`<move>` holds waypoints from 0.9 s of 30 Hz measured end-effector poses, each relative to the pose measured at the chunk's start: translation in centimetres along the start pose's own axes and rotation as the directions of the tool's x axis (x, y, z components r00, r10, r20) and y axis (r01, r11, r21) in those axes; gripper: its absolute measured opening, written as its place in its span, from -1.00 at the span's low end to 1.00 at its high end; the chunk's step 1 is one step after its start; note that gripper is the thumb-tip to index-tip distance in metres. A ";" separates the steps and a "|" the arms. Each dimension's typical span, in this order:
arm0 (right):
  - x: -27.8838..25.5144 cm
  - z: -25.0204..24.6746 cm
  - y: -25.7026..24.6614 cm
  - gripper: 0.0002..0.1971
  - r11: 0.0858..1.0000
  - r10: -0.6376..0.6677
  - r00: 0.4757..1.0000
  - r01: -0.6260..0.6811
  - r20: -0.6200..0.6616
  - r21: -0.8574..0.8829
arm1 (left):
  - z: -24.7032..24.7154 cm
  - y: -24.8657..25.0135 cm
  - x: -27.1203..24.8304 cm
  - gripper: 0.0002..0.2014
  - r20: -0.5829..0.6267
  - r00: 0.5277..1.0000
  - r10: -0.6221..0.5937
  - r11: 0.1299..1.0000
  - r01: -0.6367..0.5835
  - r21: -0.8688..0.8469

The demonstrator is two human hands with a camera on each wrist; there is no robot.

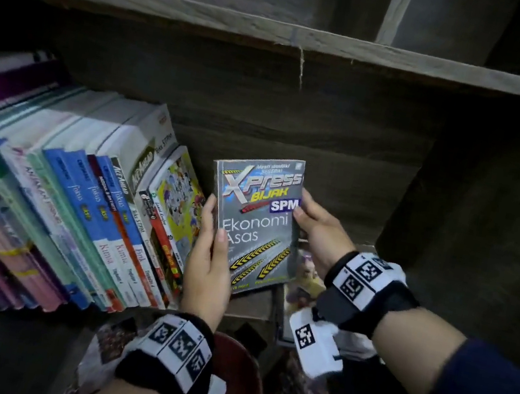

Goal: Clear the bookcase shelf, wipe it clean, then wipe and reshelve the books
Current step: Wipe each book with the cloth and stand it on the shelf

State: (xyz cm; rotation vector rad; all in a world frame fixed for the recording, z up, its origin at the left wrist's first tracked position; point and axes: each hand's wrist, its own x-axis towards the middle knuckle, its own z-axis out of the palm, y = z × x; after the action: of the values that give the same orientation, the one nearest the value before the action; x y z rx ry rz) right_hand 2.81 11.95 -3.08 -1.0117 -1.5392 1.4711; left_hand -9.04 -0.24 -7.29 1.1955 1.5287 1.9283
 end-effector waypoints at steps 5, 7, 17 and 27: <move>4.6 4.9 0.0 -0.62 0.998 0.043 0.998 -0.045 -0.043 -0.046 | -2.4 -2.2 -0.4 -0.39 -0.215 0.960 0.181 0.946 -0.110 0.306; 5.7 6.6 0.3 -0.64 0.993 0.113 0.994 -0.113 -0.010 -0.019 | -3.0 -2.6 -0.4 -0.29 -0.204 0.941 0.270 0.891 -0.164 0.423; 8.2 11.2 1.7 -0.50 0.989 0.031 0.974 0.002 0.223 -0.148 | -2.8 -5.2 -1.0 -0.17 0.040 0.988 0.150 0.740 -0.139 0.658; 6.3 10.1 4.9 -0.46 0.885 0.255 0.955 -0.167 0.152 -0.434 | -2.8 -4.1 1.0 -0.30 0.066 0.921 0.384 0.690 -0.333 0.643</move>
State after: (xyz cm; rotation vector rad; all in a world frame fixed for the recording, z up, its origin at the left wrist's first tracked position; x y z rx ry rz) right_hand -8.77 13.84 -8.35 -1.3458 -2.0046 1.4594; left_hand -12.61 0.21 -10.80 1.8463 2.2517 1.7062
